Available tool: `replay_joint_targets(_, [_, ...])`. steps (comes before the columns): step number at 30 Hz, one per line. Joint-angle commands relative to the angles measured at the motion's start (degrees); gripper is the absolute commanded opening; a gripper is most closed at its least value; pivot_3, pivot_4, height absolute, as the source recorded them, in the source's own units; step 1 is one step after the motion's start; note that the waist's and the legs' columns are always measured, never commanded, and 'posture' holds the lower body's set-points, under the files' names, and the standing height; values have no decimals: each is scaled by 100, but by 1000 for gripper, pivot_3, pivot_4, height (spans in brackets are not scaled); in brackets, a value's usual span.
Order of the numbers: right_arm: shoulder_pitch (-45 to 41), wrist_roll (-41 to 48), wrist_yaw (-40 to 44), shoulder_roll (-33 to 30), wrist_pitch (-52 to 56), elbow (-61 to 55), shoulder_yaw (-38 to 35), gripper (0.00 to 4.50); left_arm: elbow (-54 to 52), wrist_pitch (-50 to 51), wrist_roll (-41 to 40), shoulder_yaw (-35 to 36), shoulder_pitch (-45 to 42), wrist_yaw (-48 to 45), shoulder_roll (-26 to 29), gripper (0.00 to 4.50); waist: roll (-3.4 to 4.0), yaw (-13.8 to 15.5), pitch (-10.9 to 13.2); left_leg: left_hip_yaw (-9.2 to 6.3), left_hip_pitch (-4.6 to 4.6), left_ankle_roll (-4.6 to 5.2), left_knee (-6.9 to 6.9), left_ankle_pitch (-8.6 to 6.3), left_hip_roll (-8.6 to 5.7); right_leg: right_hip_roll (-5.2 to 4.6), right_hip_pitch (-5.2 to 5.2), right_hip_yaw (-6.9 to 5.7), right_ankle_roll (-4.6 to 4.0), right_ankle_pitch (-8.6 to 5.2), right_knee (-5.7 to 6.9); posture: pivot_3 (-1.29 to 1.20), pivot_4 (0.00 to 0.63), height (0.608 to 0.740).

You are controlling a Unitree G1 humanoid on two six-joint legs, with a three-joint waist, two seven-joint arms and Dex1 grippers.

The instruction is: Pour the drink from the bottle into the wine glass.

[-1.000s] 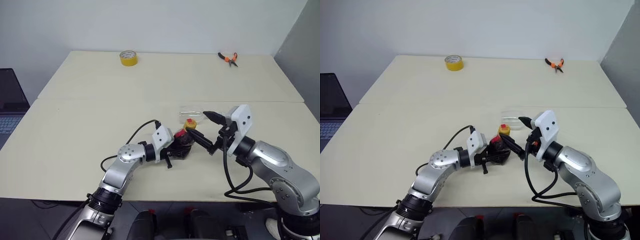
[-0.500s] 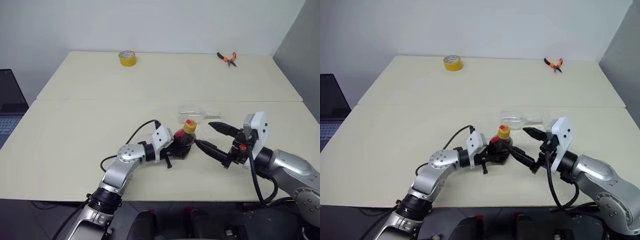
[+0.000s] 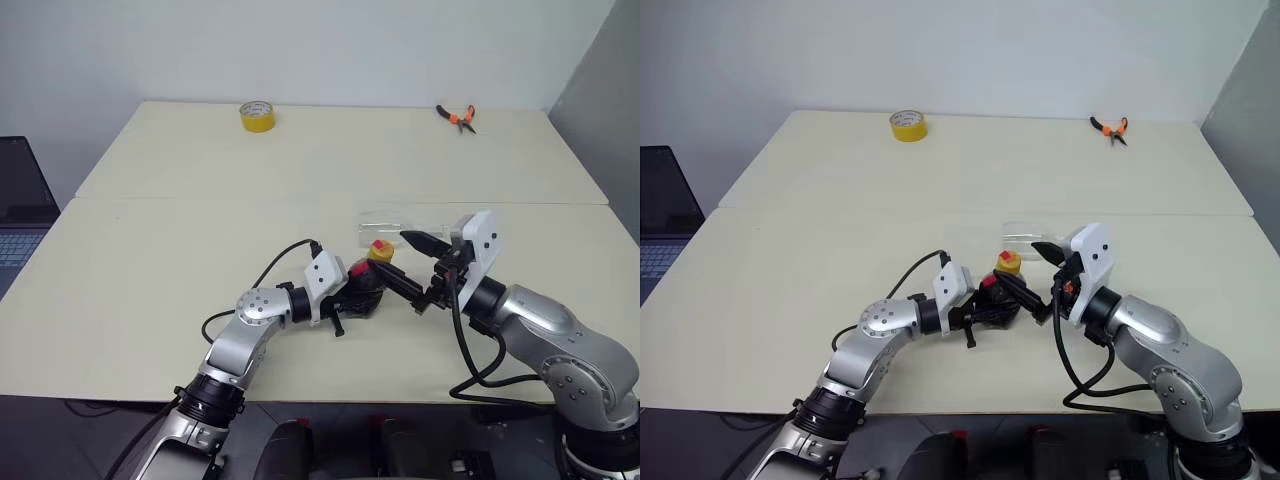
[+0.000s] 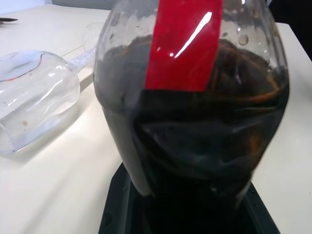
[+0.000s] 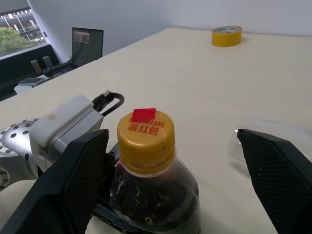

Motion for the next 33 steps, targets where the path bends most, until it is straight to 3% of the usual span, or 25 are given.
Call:
replay_joint_targets(1, [-70,-52,45,98,-199,-45,-11,4326,-134,-146,-21,15,-82,-37,-18,648,0,0,0,0,0,0,0,0,0,0,0,-1,0,0,0,0,150,740])
replay_joint_targets(3, [-61,-77,84,114,-211,-38,0,3879,-137,-146,-21,18,-78,-35,-14,648,0,0,0,0,0,0,0,0,0,0,0,0,0,0,0,0,150,740])
replay_joint_targets(10, [-50,-142,240,65,-242,-36,78,1415,-130,-147,-21,29,-80,-22,-6,647,0,-1,0,-1,0,0,0,0,0,0,0,0,0,0,0,0,150,740])
replay_joint_targets(11, [-49,-128,259,68,-248,-41,75,1245,-129,-150,-21,30,-78,-22,-5,647,0,-1,0,0,0,0,0,0,0,0,0,-1,0,0,0,0,150,740])
replay_joint_targets(25, [117,1352,194,750,-138,-7,-449,1247,-115,-186,-47,52,-63,-26,-42,645,0,-1,0,-1,0,0,-1,0,1,0,0,0,0,0,1,0,150,740])
replay_joint_targets(33, [83,1553,-72,794,-104,-22,-520,1247,-140,-223,-76,54,-46,-36,-69,645,0,-3,0,0,0,0,-1,0,1,0,0,0,0,0,1,0,150,740])
